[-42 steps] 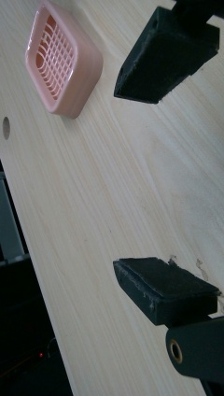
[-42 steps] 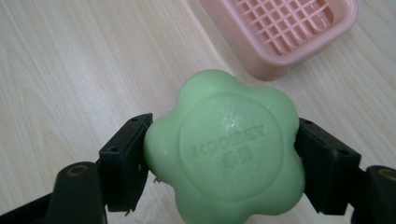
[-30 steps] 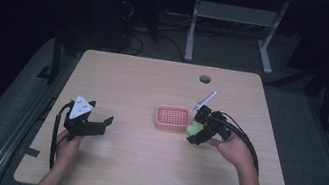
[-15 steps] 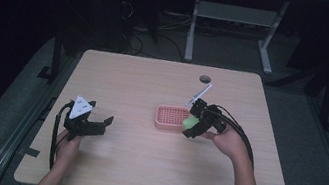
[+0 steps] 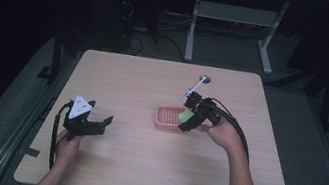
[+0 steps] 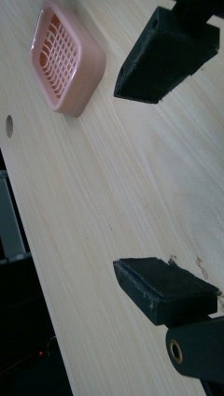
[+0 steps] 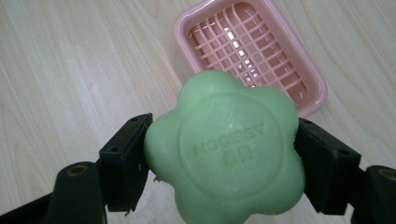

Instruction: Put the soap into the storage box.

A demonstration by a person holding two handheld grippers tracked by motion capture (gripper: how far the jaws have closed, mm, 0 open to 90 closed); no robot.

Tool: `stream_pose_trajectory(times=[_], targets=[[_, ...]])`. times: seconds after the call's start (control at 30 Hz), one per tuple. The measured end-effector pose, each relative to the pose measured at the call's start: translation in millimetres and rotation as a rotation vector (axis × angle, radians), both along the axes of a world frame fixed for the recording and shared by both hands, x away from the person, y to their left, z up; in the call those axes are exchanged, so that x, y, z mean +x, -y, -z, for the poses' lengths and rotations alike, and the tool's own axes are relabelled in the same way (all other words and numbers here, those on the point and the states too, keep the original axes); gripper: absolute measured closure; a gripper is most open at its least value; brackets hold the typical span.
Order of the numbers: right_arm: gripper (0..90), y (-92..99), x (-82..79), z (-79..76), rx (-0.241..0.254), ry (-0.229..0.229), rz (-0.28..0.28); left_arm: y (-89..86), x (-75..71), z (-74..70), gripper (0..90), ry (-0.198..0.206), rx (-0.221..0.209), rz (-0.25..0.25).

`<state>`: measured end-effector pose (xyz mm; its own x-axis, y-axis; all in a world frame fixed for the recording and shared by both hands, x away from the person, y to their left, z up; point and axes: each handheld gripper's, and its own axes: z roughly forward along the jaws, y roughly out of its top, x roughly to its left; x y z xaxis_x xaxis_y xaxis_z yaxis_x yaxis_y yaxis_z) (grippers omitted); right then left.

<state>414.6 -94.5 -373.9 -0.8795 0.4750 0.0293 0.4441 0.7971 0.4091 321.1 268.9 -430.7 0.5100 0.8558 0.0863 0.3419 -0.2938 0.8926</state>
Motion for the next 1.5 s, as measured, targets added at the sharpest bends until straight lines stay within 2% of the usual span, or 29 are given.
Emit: stream_pose_trajectory(times=[0.37, 0.57, 0.77, 0.83, 0.9, 1.13, 1.5], targets=[[25.8, -15.2, 13.1, -1.9, -0.016, 0.004, -0.019, 0.1, 0.1, 0.0, 14.3, 0.003, -0.003, 0.001], [25.8, -20.3, 21.8, -1.5, -0.024, -0.01, 0.002, -0.1, 0.3, -0.1, 14.3, 0.003, -0.007, 0.001], [25.8, -30.8, 31.2, 0.2, -0.043, -0.019, -0.006, 0.2, 0.0, -0.2, 14.3, 0.005, -0.011, 0.0], [25.8, -34.0, 33.9, 1.2, -0.037, -0.022, 0.0, 0.2, 0.0, -0.2, 14.3, 0.004, -0.011, 0.0], [25.8, -36.2, 37.3, 3.0, -0.031, -0.023, 0.0, -0.1, 0.0, -0.3, 14.3, 0.003, -0.01, 0.0], [25.8, -46.3, 47.9, 13.5, -0.06, -0.042, 0.011, -1.1, 0.1, -0.9, 14.3, 0.003, -0.008, 0.0], [25.7, -49.9, 55.5, 31.4, -0.076, -0.081, 0.045, -1.2, 0.3, -0.9, 14.3, 0.005, -0.015, 0.0]])
